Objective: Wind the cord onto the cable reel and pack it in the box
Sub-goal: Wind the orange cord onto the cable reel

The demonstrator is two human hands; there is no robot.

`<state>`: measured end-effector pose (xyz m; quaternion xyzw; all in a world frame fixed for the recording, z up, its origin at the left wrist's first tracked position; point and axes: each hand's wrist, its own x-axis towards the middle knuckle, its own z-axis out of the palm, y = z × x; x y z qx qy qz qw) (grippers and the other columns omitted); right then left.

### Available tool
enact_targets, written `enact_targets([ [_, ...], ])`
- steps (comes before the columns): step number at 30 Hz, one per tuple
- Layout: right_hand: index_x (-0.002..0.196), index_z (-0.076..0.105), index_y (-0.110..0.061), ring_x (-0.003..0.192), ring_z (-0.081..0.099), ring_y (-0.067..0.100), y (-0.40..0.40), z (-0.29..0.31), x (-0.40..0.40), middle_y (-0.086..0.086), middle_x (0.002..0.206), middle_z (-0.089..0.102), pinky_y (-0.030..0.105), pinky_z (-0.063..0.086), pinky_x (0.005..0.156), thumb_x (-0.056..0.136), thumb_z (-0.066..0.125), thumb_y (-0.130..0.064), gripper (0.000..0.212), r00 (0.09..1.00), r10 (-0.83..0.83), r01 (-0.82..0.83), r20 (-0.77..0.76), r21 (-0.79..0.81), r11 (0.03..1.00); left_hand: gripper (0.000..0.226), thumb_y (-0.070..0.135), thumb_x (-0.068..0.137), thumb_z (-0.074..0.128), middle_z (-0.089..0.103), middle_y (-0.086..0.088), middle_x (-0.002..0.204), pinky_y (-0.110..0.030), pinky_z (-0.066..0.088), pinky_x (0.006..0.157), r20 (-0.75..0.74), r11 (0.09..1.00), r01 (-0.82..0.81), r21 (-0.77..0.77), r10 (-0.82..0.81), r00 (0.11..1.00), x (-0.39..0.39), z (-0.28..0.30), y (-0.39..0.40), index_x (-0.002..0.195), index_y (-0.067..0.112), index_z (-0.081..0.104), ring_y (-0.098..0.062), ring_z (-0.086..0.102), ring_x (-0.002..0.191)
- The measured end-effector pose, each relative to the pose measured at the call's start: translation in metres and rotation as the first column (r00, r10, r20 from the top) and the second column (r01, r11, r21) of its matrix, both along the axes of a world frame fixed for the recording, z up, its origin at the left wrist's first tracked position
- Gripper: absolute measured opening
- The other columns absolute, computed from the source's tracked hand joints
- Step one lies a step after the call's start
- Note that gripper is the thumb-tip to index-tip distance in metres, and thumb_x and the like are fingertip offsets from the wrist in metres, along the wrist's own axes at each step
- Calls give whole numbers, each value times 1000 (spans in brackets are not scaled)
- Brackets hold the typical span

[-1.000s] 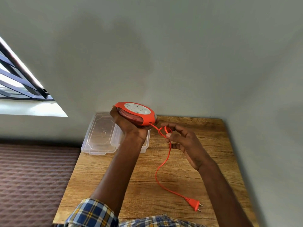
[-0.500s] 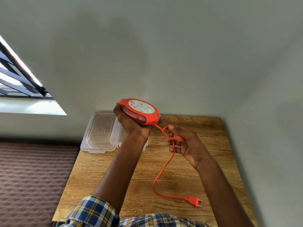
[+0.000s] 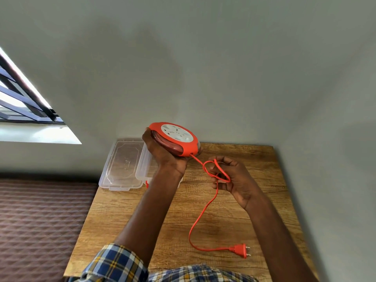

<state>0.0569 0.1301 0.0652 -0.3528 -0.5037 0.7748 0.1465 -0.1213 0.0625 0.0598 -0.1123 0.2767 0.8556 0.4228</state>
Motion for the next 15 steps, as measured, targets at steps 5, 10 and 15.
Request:
enact_targets([
  [5,111,76,-11,54,45,10,2,-10,-3,5,82,64,22,36,46,89,70,-8,23,995,11,-10,-102,9,1000,86,83,86,41,64,-22,141,-76,47,95,21,1000,7,-4,-7,1000,3,5,-1,142,20,62,-50,58,128],
  [10,143,53,-8,74,46,13,9,-11,11,2,107,61,29,26,57,85,77,-30,67,894,116,-186,-432,-125,974,83,81,91,35,64,-21,140,-71,56,80,27,999,-31,7,31,999,0,15,-5,142,21,62,-47,60,124],
  [15,141,55,-8,86,51,10,8,-7,15,3,121,64,27,31,63,79,85,-23,71,868,233,-236,-439,49,971,82,81,91,35,65,-24,134,-74,55,80,41,999,-34,1,34,999,-2,14,-9,138,19,62,-51,60,121],
])
